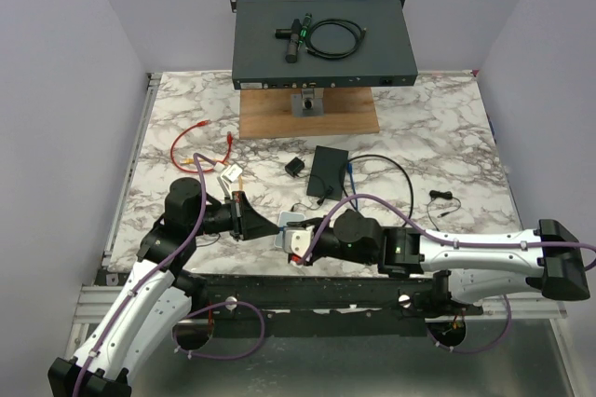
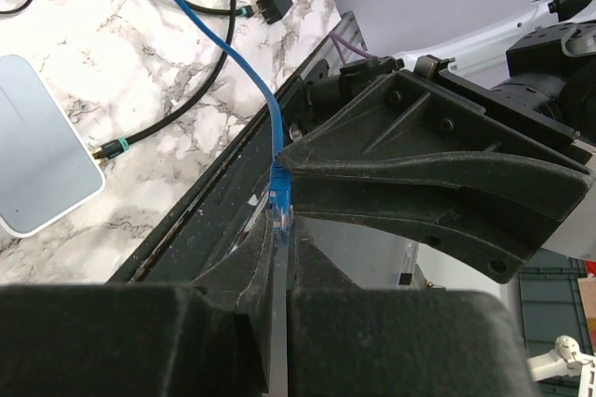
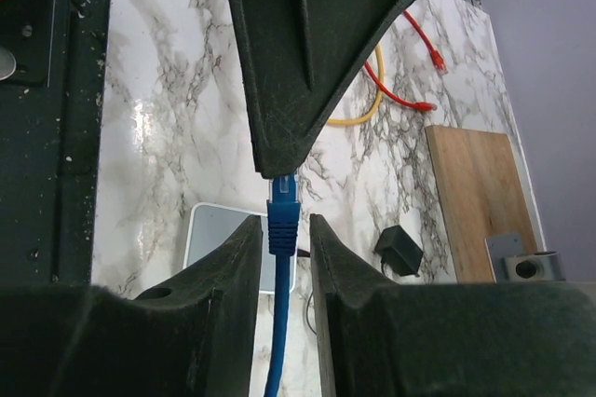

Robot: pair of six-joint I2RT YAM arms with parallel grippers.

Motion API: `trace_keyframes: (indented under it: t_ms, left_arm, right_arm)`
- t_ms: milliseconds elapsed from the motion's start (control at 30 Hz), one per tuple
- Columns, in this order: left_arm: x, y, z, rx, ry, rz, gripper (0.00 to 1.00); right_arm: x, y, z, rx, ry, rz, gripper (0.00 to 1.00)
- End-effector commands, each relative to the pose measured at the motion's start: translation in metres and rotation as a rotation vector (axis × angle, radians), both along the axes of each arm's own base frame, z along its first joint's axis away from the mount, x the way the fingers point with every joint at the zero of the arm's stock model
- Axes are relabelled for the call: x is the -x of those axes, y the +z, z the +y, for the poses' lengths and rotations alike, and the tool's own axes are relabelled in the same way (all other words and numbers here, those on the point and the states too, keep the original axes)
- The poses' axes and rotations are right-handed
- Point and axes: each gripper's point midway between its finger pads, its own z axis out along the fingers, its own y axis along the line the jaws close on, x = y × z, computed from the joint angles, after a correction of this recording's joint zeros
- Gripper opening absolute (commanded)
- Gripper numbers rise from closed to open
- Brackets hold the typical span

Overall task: Insert the plug into the switch port
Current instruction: Pick up the connector from the center of the board.

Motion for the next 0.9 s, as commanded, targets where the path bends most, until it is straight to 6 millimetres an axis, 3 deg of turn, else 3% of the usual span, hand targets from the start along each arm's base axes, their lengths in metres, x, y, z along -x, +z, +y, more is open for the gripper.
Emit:
trace_keyframes:
  t_ms: [0,433,600,667,733,833,867]
  left_arm:
    - [0.0038,0.0036,-0.0007,0.022,-0.025,-0.006,0.0]
    - [0.0074,0.0081,-0.0016,0.045,-0.042,-0.017,0.0]
    - [0.0082,0.009,-0.0027,0.059,-0.052,-0.018,0.0]
    - [0.0074,0.0088,-0.0027,0.059,-0.05,-0.02,0.01]
    - [0.0062,0.0085,-0.0025,0.056,-0.042,-0.024,0.15]
    - [0.0008,0.0051,-0.0004,0.03,-0.006,-0.028,0.55]
    - [-0.0013,0.0039,0.0006,0.017,0.009,-0.03,0.61]
  right_arm:
    - [0.0003,-0.0109,-0.002,0.03,-0.013,-0.003,0.29]
    - [0.0008,-0.011,-0.0026,0.035,-0.019,-0.012,0.19]
    - [-0.0003,-0.008,-0.0034,0.02,-0.029,-0.021,0.01]
    - [-0.0007,-0.0072,-0.0046,0.017,-0.034,-0.024,0.01]
    - [-0.0013,-0.006,-0.006,0.014,-0.043,-0.02,0.01]
    - [-0.0042,-0.0065,-0.0094,0.026,-0.071,-0.011,0.01]
    - [-0.0063,-0.0073,-0.0109,0.034,-0.087,-0.009,0.01]
